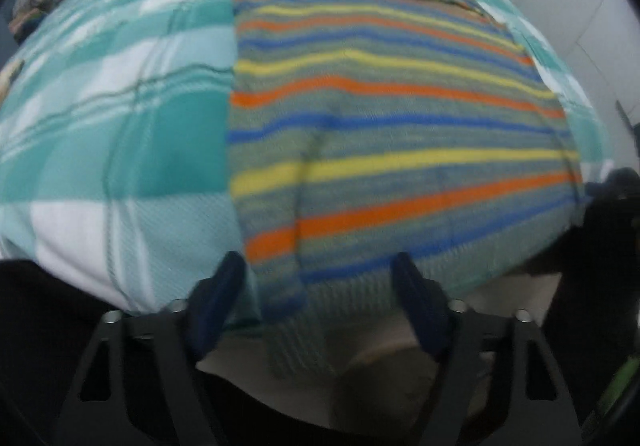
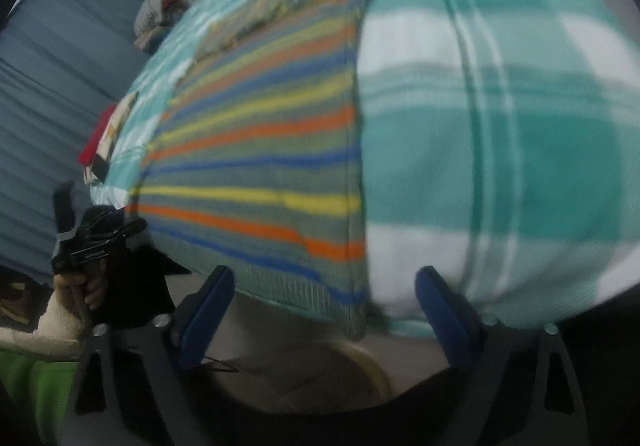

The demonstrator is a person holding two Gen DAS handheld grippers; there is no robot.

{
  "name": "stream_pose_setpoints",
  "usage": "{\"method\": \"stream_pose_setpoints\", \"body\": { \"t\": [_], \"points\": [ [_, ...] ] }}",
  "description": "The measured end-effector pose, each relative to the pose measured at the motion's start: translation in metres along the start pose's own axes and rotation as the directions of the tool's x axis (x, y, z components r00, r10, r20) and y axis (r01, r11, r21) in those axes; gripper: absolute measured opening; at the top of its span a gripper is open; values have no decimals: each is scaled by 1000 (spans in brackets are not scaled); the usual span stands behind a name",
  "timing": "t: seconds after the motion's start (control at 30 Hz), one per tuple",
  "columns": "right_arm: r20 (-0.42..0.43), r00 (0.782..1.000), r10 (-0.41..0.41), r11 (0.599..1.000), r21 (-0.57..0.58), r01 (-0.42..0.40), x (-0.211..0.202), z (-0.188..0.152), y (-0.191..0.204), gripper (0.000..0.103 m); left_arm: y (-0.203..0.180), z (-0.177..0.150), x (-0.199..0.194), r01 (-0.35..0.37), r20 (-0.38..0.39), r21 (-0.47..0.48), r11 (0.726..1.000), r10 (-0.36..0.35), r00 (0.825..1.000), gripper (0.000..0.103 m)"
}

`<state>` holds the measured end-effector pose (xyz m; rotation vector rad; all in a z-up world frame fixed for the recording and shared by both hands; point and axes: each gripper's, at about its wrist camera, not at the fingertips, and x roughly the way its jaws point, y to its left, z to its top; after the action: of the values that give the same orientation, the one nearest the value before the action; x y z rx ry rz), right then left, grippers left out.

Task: Fold small clothes
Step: 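Grasp the sweater hem with the left tool while the right tool grasps the hem, then lift the hem with both tools and fold it over toward the collar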

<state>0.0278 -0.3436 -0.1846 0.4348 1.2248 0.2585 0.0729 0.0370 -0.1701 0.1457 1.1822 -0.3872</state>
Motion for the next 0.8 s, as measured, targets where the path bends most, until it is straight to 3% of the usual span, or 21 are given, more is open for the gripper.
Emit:
{"method": "stream_pose_setpoints", "body": {
  "t": [0.03,0.07,0.1,0.13,0.17,0.33,0.47,0.53,0.63,0.8],
  "points": [
    [-25,1000,20,1000,23,-19,11,-3,-3,71,-1,-1,1,3,-6,-2,1000,-3,1000,63],
    [-39,998,43,999,33,-41,17,-5,-4,60,2,1,2,10,-15,-15,1000,-10,1000,42],
    [-50,997,63,998,34,-61,23,-6,-4,52,6,3,3,33,-29,-33,999,-34,999,5],
    [-65,995,71,997,31,-69,28,-8,-2,19,13,3,4,74,-57,-64,995,-77,995,5],
    [-91,993,72,997,32,-69,33,-8,-2,6,20,4,3,97,-69,-95,991,-104,992,4],
    [-53,985,164,984,76,-160,3,-3,-2,6,38,10,-20,216,-71,-158,963,-229,971,4],
    [67,964,256,960,98,-262,-32,27,0,6,50,56,-44,341,28,-181,922,-342,939,4],
    [119,953,279,954,83,-290,-40,52,3,6,56,89,-46,362,87,-175,915,-352,932,4],
    [196,948,252,963,43,-265,-41,104,4,6,67,151,-35,343,169,-151,927,-317,933,4],
    [266,942,202,972,67,-227,-18,205,-23,6,96,238,5,346,217,-219,912,-300,929,4]
  ]
}}
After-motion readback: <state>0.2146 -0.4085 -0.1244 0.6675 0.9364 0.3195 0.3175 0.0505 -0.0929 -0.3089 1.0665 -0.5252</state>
